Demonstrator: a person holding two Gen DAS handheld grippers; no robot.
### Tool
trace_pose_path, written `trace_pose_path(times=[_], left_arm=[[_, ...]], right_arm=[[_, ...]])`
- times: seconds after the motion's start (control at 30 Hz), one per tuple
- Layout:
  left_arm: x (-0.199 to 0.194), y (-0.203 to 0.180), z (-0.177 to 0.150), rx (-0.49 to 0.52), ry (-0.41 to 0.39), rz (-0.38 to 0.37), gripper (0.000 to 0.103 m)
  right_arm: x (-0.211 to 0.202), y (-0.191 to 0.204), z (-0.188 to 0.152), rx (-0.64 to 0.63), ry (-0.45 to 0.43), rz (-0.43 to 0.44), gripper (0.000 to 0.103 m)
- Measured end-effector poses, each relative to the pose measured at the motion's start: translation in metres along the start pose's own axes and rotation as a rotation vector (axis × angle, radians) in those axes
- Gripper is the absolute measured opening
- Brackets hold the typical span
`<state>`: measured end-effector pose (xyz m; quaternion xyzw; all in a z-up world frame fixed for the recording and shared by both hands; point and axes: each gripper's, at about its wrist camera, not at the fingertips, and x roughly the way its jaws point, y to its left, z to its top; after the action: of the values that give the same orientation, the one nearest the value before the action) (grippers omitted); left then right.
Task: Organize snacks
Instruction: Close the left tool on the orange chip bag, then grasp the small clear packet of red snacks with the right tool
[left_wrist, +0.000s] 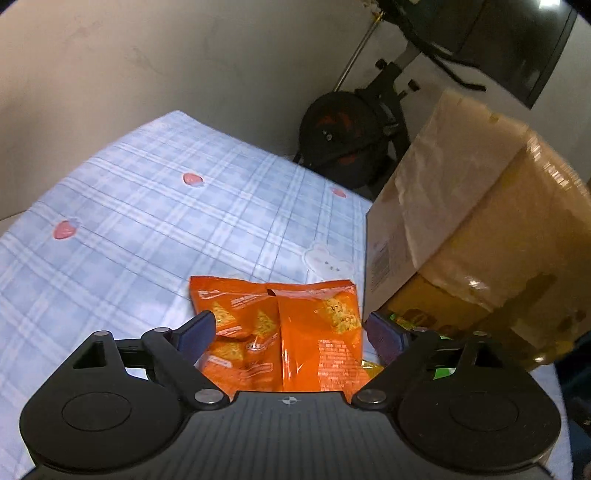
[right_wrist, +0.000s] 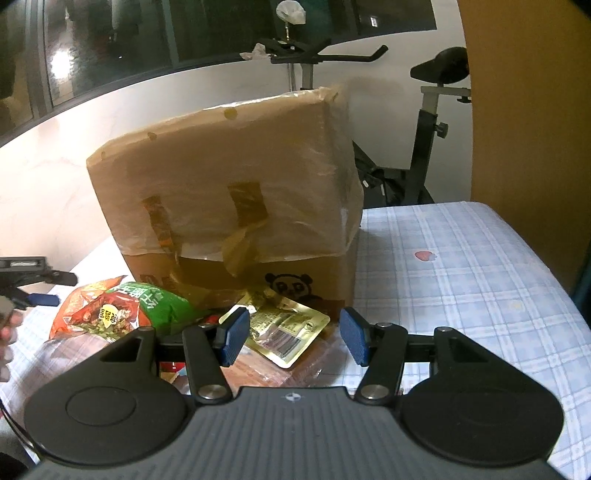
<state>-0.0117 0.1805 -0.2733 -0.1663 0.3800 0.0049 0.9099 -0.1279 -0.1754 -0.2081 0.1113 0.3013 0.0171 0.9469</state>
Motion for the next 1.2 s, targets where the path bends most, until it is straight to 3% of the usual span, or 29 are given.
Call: trace_pose_path(times=[0.07, 0.13, 0.23, 0.33, 0.47, 0.6, 0.83, 1.2], left_arm=[[0.016, -0.002, -0.002, 0.013, 0.022, 0.021, 0.091], [0.026, -0.004, -0.005, 0.043, 0.003, 0.056, 0.099], [0.042, 0.003, -0.01, 0.039, 0.053, 0.035, 0.103], [0.046, -0.005, -0.02, 0.137, 0.031, 0.056, 0.103], [0.047, -0.008, -0.024, 0.136, 0.015, 0.06, 0.097], [0.034, -0.011, -0.027, 0.156, 0.003, 0.054, 0.083], [-0.004, -0.011, -0.042, 0.221, -0.056, 0.019, 0.081], [-0.055, -0.005, -0.068, 0.093, -0.126, -0.011, 0.081]], right_arm=[[-0.002, -0.002, 0.0, 0.003, -0.001, -0.006, 0.058], [-0.003, -0.006, -0.001, 0.01, 0.0, -0.016, 0.058], [-0.004, -0.011, -0.003, 0.024, 0.008, -0.027, 0.058], [-0.003, -0.013, -0.005, 0.034, 0.018, -0.03, 0.058], [-0.001, -0.01, -0.006, 0.028, 0.025, -0.022, 0.058], [0.002, -0.006, -0.007, 0.013, 0.033, -0.02, 0.058], [0.006, -0.013, -0.022, 0.027, 0.081, -0.045, 0.058], [0.002, -0.023, -0.053, 0.019, 0.161, -0.1, 0.058]])
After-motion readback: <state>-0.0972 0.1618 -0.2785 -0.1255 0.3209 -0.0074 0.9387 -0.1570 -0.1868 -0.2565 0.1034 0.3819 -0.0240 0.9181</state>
